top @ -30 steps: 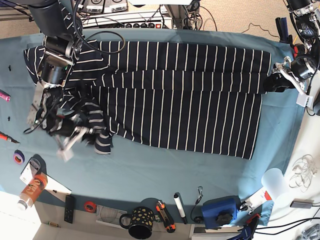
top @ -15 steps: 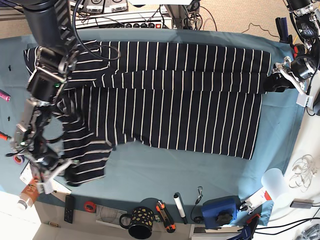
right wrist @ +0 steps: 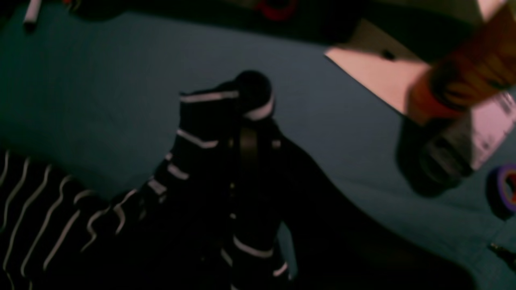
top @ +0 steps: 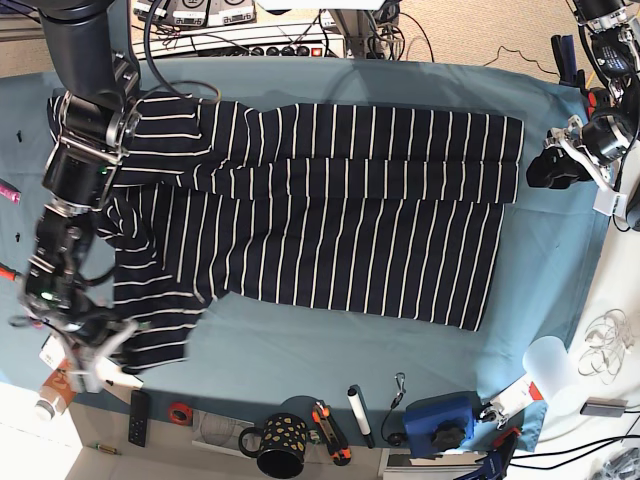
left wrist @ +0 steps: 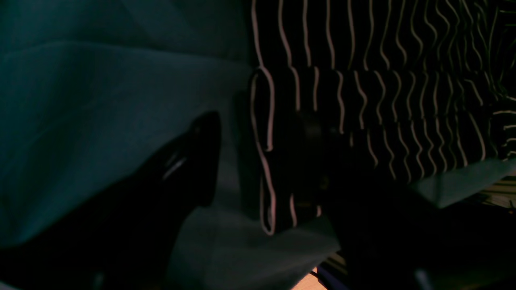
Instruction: Layout the t-shirt on the table in an organized manner, then fold the t-shirt properly
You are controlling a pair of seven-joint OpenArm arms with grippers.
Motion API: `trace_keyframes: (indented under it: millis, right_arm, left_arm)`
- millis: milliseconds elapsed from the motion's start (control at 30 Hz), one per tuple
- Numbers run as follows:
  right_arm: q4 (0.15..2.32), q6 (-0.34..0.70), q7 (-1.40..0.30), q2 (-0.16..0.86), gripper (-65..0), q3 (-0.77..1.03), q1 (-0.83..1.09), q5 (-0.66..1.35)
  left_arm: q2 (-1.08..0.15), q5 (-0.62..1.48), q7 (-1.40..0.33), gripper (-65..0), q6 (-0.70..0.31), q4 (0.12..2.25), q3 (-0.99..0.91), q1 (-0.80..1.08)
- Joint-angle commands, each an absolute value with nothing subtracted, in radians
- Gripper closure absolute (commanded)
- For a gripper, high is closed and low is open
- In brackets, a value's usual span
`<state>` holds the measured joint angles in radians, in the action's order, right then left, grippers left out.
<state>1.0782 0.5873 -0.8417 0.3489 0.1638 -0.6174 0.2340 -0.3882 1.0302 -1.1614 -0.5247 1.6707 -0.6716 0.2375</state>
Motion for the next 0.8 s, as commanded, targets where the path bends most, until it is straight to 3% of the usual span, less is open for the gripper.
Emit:
trace_keyframes:
  millis: [0,133,233,333,767]
  right_arm:
    - [1.096,0.586,-0.83,0.362,0.0,0.14,-0.654,0.246]
    - [1.096,0.614,-0.979,0.36,-1.0,-0.004,-0.654,0.284]
    - [1.096,0.612,-1.149,0.36,-11.8,-0.118,-0.654,0.446]
    - [1.096,0.611,-1.265,0.36,-11.9,-0.223,-0.654,0.63]
    - [1.212,0.661,-1.253,0.327,-11.9,-0.279,-0.654,0.691]
  left_arm:
    - [-0.407,1.053,-1.143,-28.5,-0.529,1.684,-0.678,0.23]
    - [-0.407,1.052,-1.143,-28.5,-0.529,1.684,-0.678,0.23]
    - [-0.407,1.052,-1.143,-28.6,-0.529,1.684,-0.678,0.23]
    - [-0.407,1.052,-1.143,-28.5,-0.529,1.684,-0.678,0.23]
    - [-0.407,1.052,-1.143,-28.5,-0.529,1.684,-0.678,0.23]
